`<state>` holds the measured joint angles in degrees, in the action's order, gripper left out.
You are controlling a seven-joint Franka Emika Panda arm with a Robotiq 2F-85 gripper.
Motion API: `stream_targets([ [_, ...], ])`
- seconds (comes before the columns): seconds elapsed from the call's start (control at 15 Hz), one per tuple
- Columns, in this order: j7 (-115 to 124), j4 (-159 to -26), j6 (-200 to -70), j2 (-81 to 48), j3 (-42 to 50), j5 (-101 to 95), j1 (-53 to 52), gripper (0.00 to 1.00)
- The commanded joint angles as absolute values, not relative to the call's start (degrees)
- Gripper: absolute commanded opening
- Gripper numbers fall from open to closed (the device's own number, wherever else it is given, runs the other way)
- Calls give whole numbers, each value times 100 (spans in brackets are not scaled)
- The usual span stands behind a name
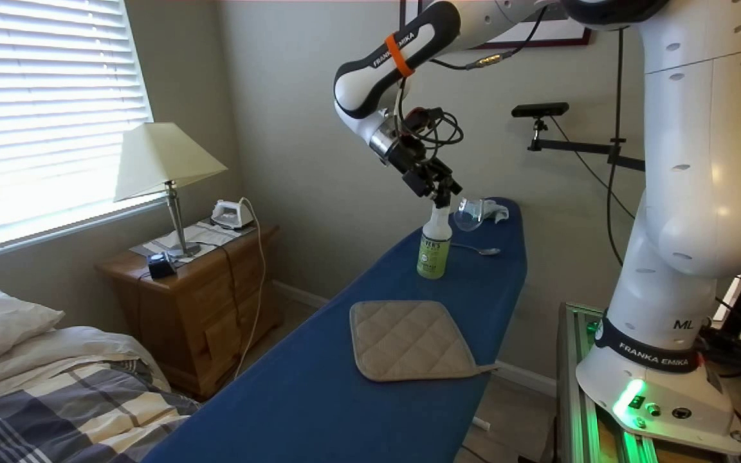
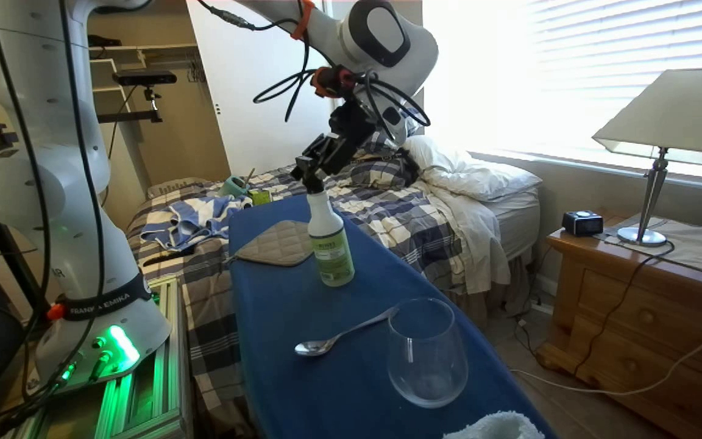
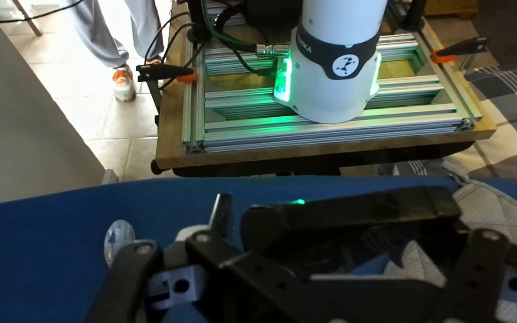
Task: Press the spray bottle on the table
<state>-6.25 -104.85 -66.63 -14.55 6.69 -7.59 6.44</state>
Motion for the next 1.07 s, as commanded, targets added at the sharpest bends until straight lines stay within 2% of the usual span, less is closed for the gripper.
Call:
stream_targets([
  [0.0,-714,-10464,-6667,-1507,642,-681,743,100],
  [0.53,-770,-10397,-6715,-1585,626,-637,746,99],
  [0.73,-799,-10372,-6736,-1622,625,-630,750,90],
  [1.0,-804,-10323,-6748,-1673,623,-638,749,93],
])
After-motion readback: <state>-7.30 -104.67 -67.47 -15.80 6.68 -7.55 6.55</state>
